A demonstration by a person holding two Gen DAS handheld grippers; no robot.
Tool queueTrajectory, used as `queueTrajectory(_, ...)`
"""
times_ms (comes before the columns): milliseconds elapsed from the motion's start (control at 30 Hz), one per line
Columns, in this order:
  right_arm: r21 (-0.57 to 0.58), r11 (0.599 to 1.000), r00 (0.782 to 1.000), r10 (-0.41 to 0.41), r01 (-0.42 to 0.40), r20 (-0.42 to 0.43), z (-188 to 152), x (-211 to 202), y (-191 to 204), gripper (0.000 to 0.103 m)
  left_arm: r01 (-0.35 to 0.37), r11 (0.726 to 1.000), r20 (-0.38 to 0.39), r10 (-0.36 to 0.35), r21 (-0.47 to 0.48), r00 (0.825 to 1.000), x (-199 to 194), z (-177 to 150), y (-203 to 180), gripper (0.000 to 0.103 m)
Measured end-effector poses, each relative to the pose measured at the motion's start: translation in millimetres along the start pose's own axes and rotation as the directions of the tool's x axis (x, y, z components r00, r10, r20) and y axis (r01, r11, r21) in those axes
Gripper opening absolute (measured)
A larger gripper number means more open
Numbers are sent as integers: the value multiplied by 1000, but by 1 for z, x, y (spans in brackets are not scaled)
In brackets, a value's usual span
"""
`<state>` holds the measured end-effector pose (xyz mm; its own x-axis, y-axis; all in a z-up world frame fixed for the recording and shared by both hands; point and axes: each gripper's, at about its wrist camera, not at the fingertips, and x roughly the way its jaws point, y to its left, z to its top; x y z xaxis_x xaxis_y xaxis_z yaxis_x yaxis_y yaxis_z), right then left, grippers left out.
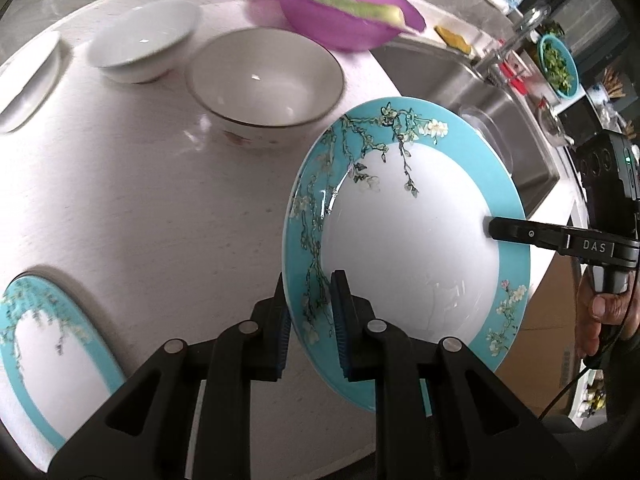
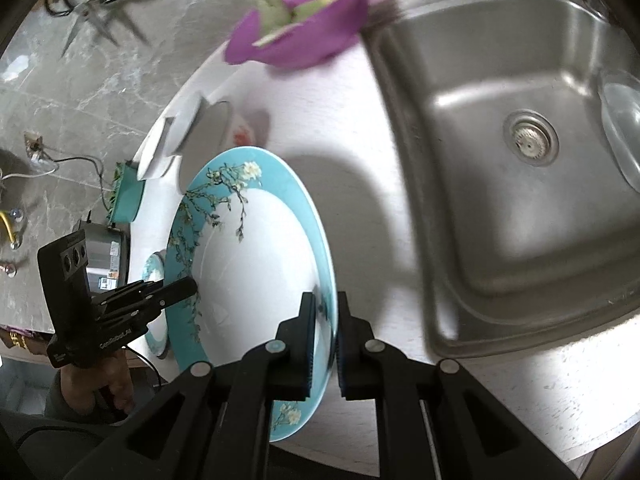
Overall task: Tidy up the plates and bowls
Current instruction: 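Lift the teal floral plate with both grippers and carry it toward the stack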
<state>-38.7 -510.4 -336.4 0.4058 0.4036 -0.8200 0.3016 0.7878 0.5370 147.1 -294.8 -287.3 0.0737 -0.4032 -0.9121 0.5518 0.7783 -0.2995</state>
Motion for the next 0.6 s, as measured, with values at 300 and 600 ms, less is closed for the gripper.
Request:
queueTrajectory(300,-87,995,999,35,-38,-29,3,15,66,11,-31,995,46,35,-91,998,-53,-24,46,17)
queueTrajectory(600,-184,978,993,77,-94,-95,12,56,140,12,-75,974,78,94,-213,993,-106,-65,123,18)
